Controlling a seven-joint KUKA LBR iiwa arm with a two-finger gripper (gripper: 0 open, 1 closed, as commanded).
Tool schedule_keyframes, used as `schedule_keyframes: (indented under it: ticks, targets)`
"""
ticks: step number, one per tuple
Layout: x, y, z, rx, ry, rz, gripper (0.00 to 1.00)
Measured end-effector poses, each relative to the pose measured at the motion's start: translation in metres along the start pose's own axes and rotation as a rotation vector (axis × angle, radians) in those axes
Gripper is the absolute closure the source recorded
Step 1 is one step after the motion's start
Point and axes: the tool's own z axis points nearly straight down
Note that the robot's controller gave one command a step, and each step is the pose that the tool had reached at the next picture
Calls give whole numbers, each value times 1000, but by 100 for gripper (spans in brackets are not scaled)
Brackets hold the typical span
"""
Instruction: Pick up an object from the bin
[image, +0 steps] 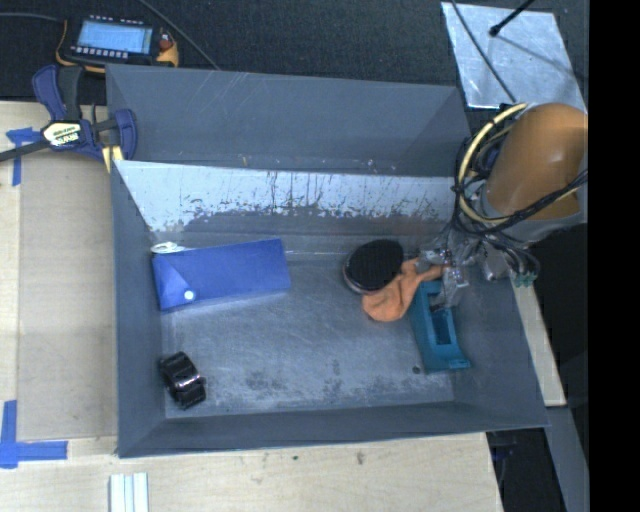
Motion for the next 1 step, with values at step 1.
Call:
schedule_keyframes:
  ticks: [1]
  targets:
    - [0,-1,-13,2,0,1,100]
